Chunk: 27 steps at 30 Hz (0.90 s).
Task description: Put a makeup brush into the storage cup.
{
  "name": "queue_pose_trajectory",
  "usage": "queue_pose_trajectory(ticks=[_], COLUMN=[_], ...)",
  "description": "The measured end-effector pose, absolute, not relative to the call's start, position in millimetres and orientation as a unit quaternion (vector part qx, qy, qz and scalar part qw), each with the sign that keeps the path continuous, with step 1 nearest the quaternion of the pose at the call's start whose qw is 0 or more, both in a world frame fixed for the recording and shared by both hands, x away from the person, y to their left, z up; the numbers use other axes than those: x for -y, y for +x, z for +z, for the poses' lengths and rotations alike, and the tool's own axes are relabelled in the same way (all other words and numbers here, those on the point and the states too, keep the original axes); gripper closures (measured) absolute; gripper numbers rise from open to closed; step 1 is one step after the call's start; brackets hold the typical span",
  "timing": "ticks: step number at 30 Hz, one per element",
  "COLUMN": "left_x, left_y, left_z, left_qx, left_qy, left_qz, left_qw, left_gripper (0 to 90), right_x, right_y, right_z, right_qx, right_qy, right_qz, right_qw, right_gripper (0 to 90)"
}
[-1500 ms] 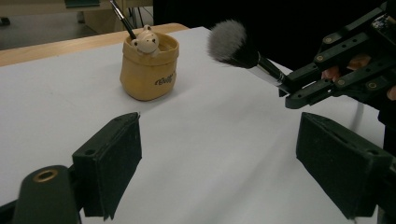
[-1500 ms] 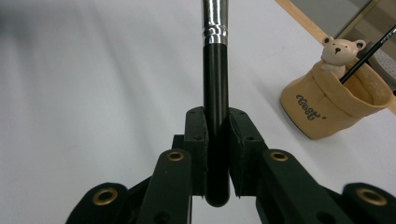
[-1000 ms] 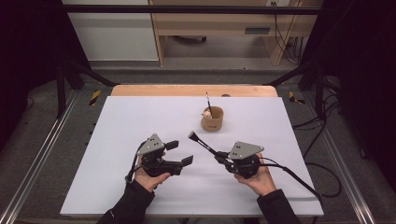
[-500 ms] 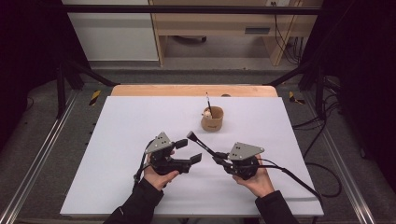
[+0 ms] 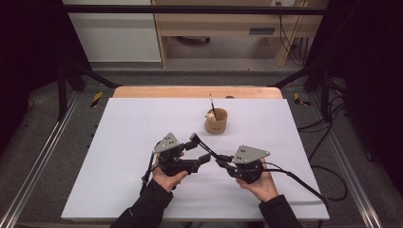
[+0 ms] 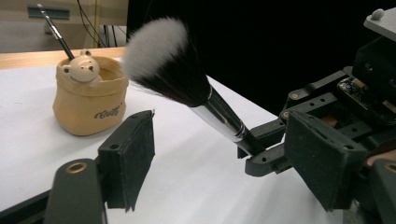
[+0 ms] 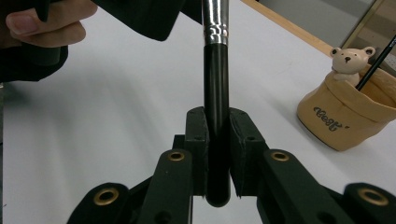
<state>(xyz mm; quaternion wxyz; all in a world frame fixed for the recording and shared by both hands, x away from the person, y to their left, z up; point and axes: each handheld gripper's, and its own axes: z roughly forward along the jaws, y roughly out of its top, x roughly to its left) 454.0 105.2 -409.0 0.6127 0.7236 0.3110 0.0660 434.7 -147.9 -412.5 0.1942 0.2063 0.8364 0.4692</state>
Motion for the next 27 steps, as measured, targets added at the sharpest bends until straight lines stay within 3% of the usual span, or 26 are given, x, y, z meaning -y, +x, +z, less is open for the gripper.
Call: queue_pose_trajectory(ticks=[12, 27], left_x=[-99.6, -98.1], left_y=[456.1, 457.0], left_z=[-408.1, -409.8], left_qx=[-0.314, -0.315], left_qy=[0.711, 0.709], left_qz=[0.051, 0.038], left_qw=[0.627, 0.63], left_gripper=[35.7, 56.1], right_x=[147.3, 146.9], right_y=[433.2, 432.3], right_z=[-413.1, -413.0], right_qx=[-0.836, -0.833], right_qy=[0.204, 0.204], right_qz=[0.472, 0.477], right_qw=[0.194, 0.193], right_gripper=[79.5, 79.5])
